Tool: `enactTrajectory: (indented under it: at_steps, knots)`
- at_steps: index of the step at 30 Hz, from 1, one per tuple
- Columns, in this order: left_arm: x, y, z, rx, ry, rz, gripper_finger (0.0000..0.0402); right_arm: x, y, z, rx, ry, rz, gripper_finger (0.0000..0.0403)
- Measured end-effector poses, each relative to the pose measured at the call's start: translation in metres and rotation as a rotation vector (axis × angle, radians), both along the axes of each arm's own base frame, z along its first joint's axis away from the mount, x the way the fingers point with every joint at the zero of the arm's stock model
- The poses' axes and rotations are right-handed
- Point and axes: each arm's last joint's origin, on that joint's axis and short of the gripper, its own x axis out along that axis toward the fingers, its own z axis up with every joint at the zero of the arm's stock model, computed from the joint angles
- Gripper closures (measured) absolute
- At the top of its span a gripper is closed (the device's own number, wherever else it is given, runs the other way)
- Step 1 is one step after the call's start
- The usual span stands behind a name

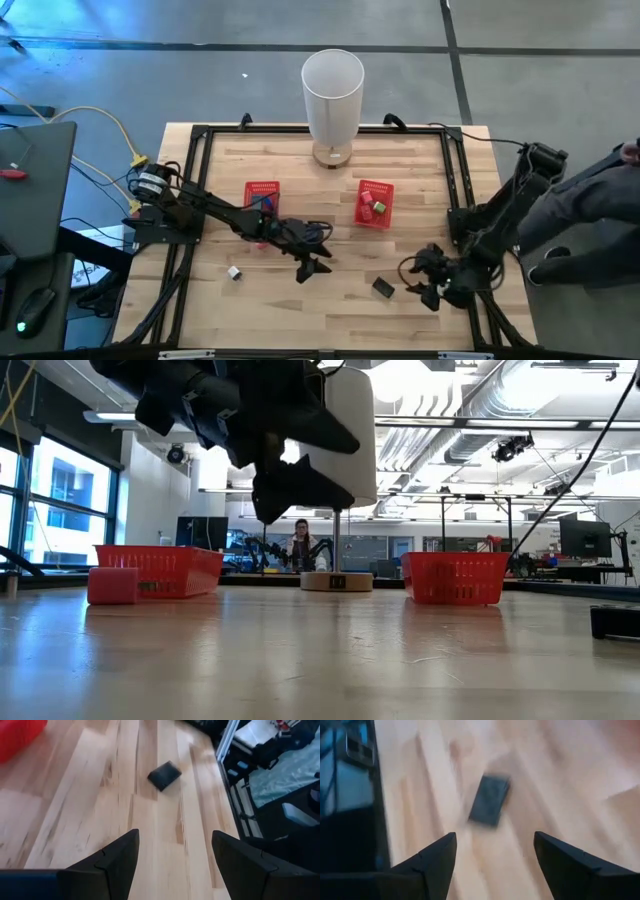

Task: Pick & Place Office items
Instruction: Put the black digital timer into the left red bin

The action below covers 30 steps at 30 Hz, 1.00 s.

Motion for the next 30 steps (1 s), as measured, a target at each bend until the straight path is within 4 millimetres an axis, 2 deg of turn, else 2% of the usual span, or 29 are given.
enactTrajectory:
  at_steps: [7, 11, 15, 22, 30]
  knots:
    - [-0.001, -0.017, 0.008, 0.089, -0.123, 0.015, 0.0157, -0.018, 0.010, -0.003, -0.163, -0.167, -0.017, 0.0149]
    - [-0.004, -0.028, 0.011, 0.134, -0.173, 0.010, 0.0157, -0.018, 0.014, -0.013, -0.253, -0.208, -0.036, 0.0149]
    - [-0.007, -0.039, 0.012, 0.180, -0.194, 0.036, 0.0157, -0.013, 0.019, -0.031, -0.340, -0.191, -0.040, 0.0149]
    - [-0.016, -0.059, 0.012, 0.217, -0.204, 0.065, 0.0157, -0.011, 0.028, -0.060, -0.345, -0.178, -0.124, 0.0149]
    - [-0.022, -0.073, 0.013, 0.210, -0.216, 0.028, 0.0157, -0.014, 0.049, -0.075, -0.304, -0.235, -0.062, 0.0149]
